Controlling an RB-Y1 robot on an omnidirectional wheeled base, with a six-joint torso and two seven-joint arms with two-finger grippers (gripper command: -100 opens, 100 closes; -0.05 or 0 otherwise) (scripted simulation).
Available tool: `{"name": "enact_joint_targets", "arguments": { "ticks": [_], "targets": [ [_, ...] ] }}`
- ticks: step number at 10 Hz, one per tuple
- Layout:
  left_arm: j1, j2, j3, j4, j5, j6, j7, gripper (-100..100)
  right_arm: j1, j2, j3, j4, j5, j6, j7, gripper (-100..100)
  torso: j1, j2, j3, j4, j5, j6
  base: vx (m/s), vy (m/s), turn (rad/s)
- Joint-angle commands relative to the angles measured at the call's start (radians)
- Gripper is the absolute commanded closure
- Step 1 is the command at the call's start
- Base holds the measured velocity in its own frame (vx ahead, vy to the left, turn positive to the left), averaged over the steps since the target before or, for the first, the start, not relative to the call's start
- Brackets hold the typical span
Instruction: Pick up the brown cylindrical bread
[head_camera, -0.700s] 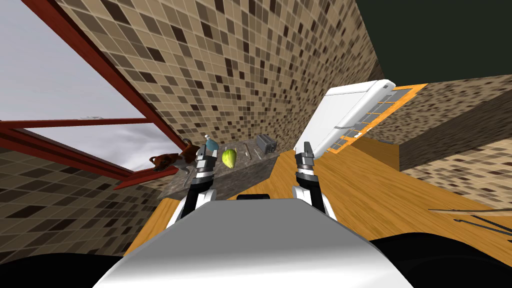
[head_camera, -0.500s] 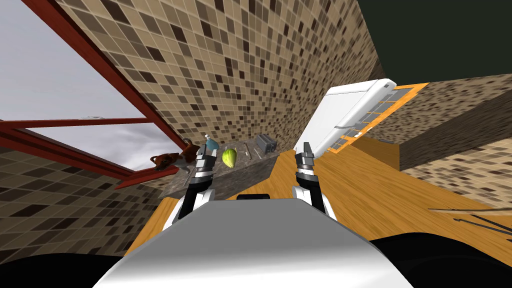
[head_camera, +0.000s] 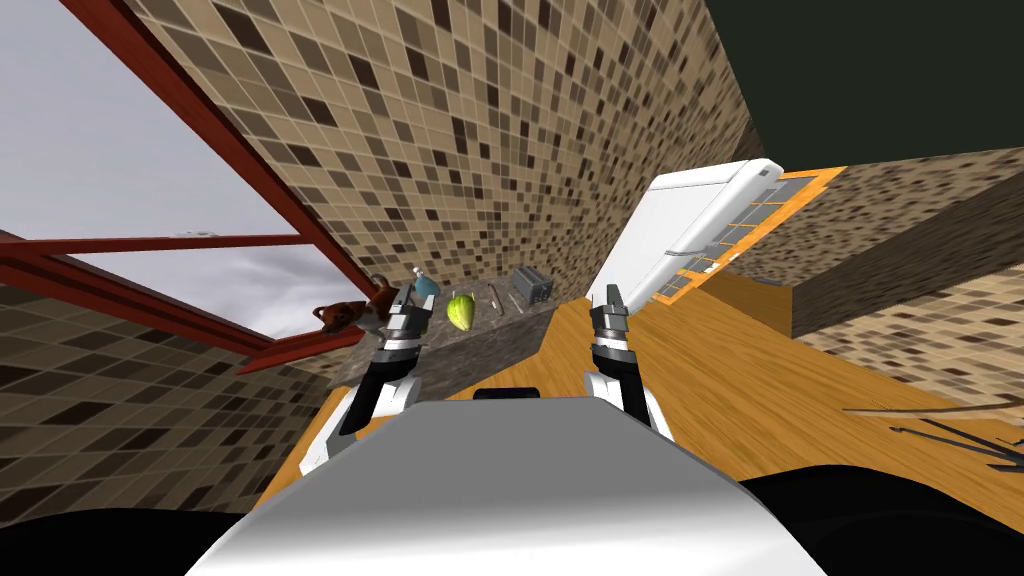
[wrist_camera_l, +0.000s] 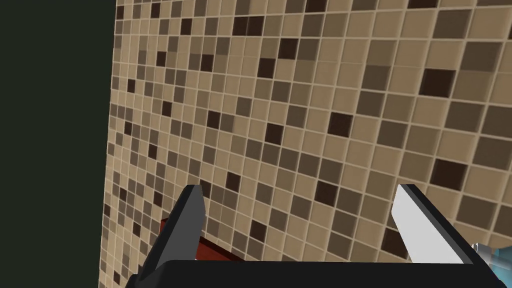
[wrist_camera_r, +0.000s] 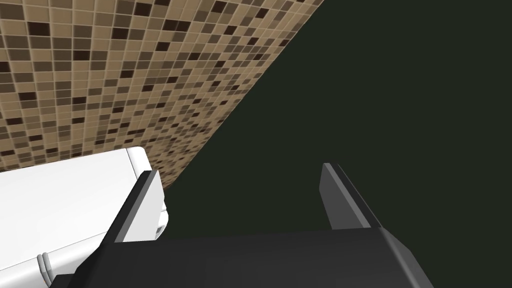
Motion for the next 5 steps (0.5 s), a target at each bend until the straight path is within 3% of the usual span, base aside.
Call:
{"name": "enact_joint_targets", "arguments": {
  "ticks": [1,4,5],
  "targets": [
    [-0.014,0.050,0.001,-0.007,0.033,0.020,0.029,-100,0.000,0.000,0.000,0.000,0.000,0.000,0.000,0,0.000,0.000,0.000,0.000,0.000,0.000,-0.080,0.016,-0.043],
    [-0.026,0.130,0.001,-0.011,0.059,0.035,0.050,-100,0.000,0.000,0.000,0.000,0.000,0.000,0.000,0,0.000,0.000,0.000,0.000,0.000,0.000,-0.047,0.011,-0.030],
    [-0.040,0.163,-0.001,-0.015,0.086,0.052,0.071,-100,0.000,0.000,0.000,0.000,0.000,0.000,0.000,0,0.000,-0.001,-0.001,0.000,0.000,0.000,-0.038,0.017,-0.060]
  ]
}}
